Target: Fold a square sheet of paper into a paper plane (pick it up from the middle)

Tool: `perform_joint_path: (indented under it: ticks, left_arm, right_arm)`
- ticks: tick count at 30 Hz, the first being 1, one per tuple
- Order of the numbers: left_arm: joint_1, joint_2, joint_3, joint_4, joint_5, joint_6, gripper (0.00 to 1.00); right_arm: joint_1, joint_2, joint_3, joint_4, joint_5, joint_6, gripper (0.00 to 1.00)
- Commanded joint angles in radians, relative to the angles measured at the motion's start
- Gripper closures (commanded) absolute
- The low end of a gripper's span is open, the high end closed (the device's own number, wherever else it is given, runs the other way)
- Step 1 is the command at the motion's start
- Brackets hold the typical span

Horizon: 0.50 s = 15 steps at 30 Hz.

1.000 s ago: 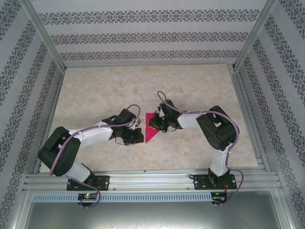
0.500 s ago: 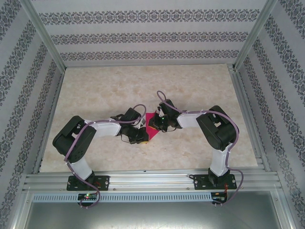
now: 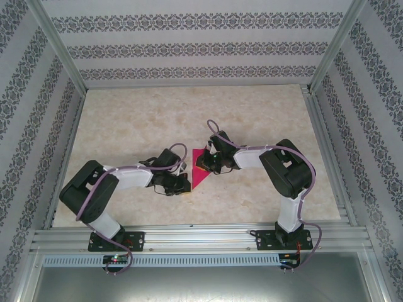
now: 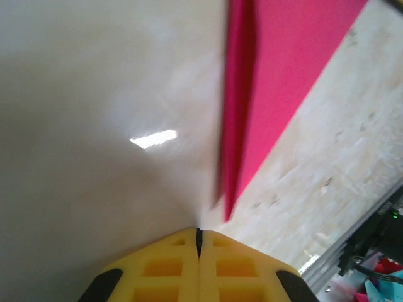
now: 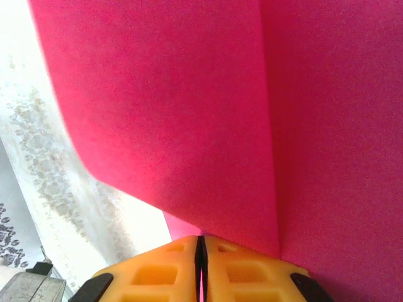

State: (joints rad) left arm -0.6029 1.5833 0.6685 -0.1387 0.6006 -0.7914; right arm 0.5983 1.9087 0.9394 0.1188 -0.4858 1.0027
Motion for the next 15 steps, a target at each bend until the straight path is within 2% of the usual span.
perform_joint_path:
  ticks: [1,4,7,10,15]
  left_arm:
    - [-0.011,-0.089,-0.012,-0.162,-0.104,-0.01,0.96]
    - [-0.002,-0.163,0.006,-0.161,-0.15,-0.025,0.96]
    - [0.011,-0.191,0.025,-0.115,-0.154,-0.043,0.91]
    - [0.017,-0.153,0.063,-0.075,-0.134,-0.049,0.91]
    - [0.017,-0.045,0.114,-0.019,-0.115,-0.061,0.92]
  right_arm:
    - [0.035,0.058,-0.079,-0.124,0.129,0.059,0.86]
    - [0.075,0.041,-0.119,-0.084,0.182,0.165,0.86]
    - [0.119,0.038,-0.175,0.037,0.215,0.29,0.86]
    - [0.139,0.042,-0.197,0.106,0.239,0.356,0.86]
    - [0.138,0.018,-0.197,0.09,0.26,0.343,0.86]
